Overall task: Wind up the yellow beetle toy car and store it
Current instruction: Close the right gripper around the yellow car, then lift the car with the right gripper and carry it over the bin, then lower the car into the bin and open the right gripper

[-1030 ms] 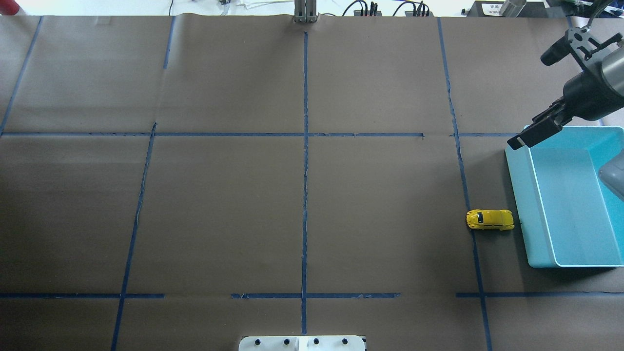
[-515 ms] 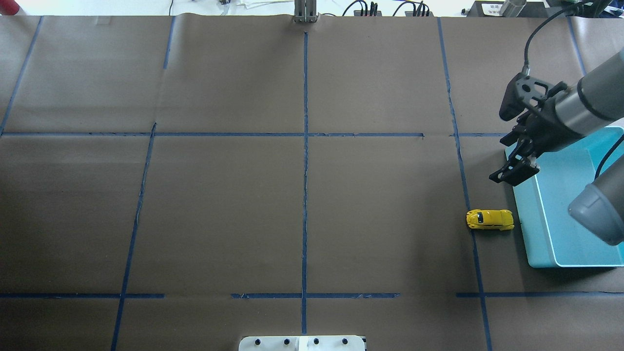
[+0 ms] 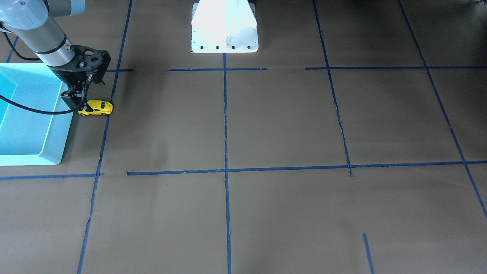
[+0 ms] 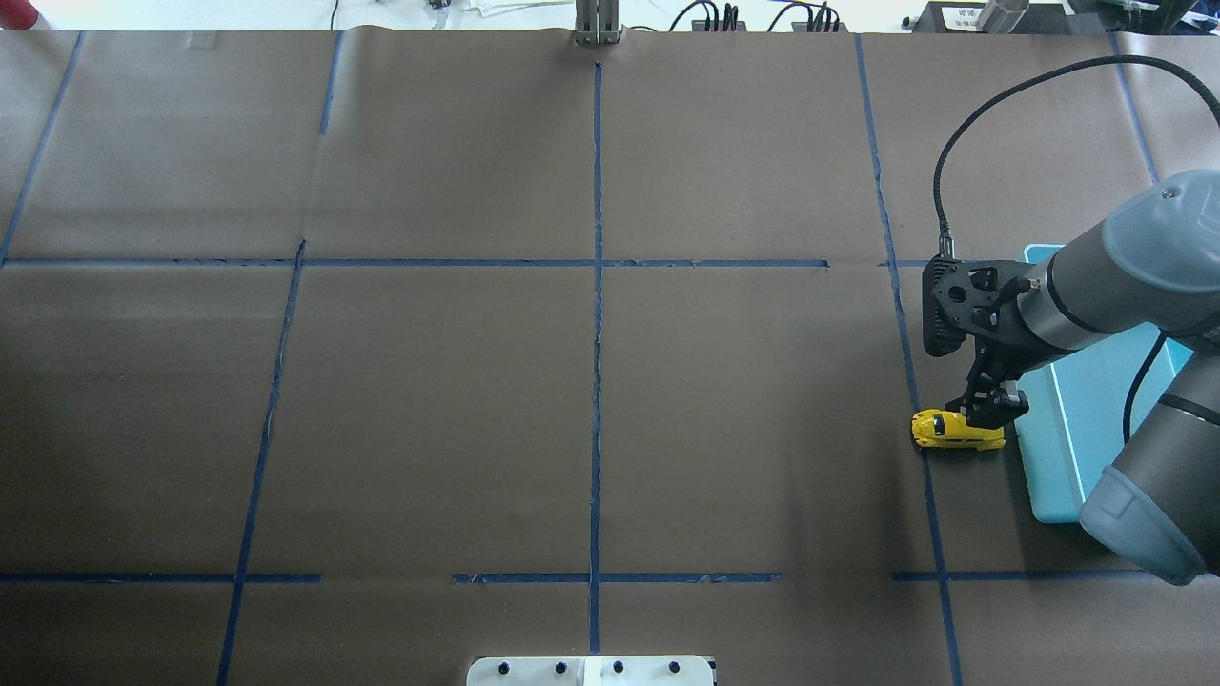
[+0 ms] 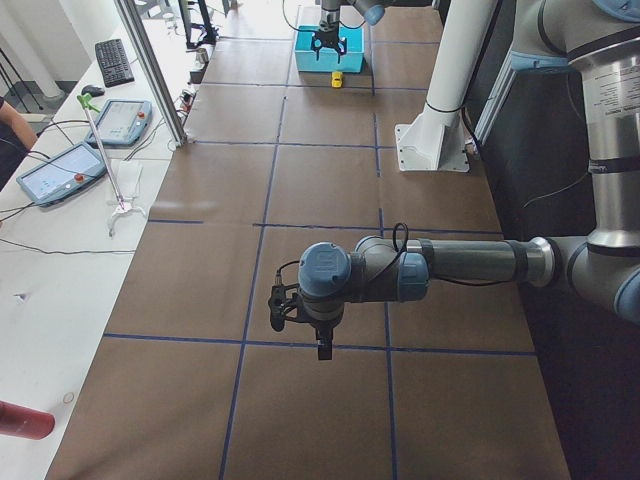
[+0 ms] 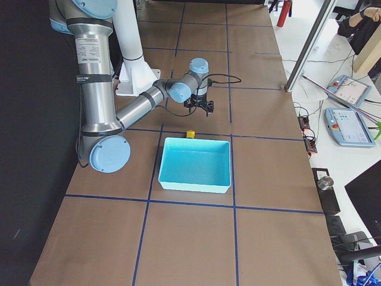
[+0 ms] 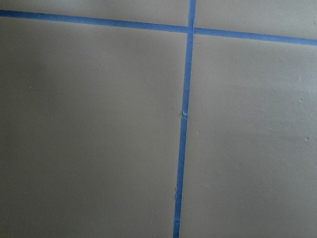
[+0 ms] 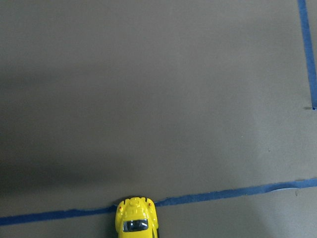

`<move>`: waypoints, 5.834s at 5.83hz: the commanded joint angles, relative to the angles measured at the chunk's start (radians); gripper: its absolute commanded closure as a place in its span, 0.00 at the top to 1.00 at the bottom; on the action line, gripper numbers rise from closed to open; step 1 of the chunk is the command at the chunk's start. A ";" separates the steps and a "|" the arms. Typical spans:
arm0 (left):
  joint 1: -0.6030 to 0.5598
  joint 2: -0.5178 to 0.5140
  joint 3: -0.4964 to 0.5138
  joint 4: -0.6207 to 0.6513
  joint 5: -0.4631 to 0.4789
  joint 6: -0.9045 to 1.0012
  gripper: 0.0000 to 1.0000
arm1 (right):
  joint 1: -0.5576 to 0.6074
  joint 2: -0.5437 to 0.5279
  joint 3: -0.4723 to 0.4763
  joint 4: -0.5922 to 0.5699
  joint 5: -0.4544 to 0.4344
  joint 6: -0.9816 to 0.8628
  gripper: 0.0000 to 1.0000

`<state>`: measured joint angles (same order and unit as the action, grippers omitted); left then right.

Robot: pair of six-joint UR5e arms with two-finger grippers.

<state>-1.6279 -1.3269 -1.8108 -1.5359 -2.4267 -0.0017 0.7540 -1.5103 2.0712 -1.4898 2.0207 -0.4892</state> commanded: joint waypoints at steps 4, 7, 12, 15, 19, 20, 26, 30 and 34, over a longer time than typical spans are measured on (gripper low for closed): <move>-0.001 0.002 -0.008 0.000 0.000 0.000 1.00 | -0.097 -0.005 0.044 -0.217 -0.211 -0.183 1.00; -0.001 0.002 -0.005 -0.001 0.000 0.000 1.00 | -0.137 0.007 -0.026 -0.216 -0.211 -0.160 1.00; -0.003 0.003 -0.012 0.000 0.000 0.000 1.00 | -0.183 0.036 -0.120 -0.208 -0.212 -0.149 1.00; -0.003 0.005 -0.018 -0.001 0.000 0.000 1.00 | -0.183 0.038 -0.151 -0.207 -0.214 -0.147 0.90; -0.004 0.005 -0.016 -0.001 0.000 0.000 1.00 | -0.183 0.054 -0.148 -0.210 -0.211 -0.126 0.13; -0.004 0.005 -0.016 -0.001 0.000 0.000 1.00 | -0.138 0.099 -0.107 -0.281 -0.198 -0.126 0.13; -0.012 0.005 -0.018 0.000 0.000 0.000 1.00 | 0.186 -0.078 0.090 -0.438 -0.133 -0.463 0.14; -0.012 0.005 -0.018 0.000 0.000 0.000 1.00 | 0.183 -0.265 -0.117 0.061 -0.074 -0.331 0.14; -0.013 0.005 -0.018 0.000 0.000 0.000 1.00 | 0.075 -0.257 -0.160 0.114 -0.080 -0.341 0.21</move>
<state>-1.6408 -1.3223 -1.8285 -1.5364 -2.4268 -0.0015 0.8589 -1.7699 1.9125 -1.3777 1.9453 -0.8289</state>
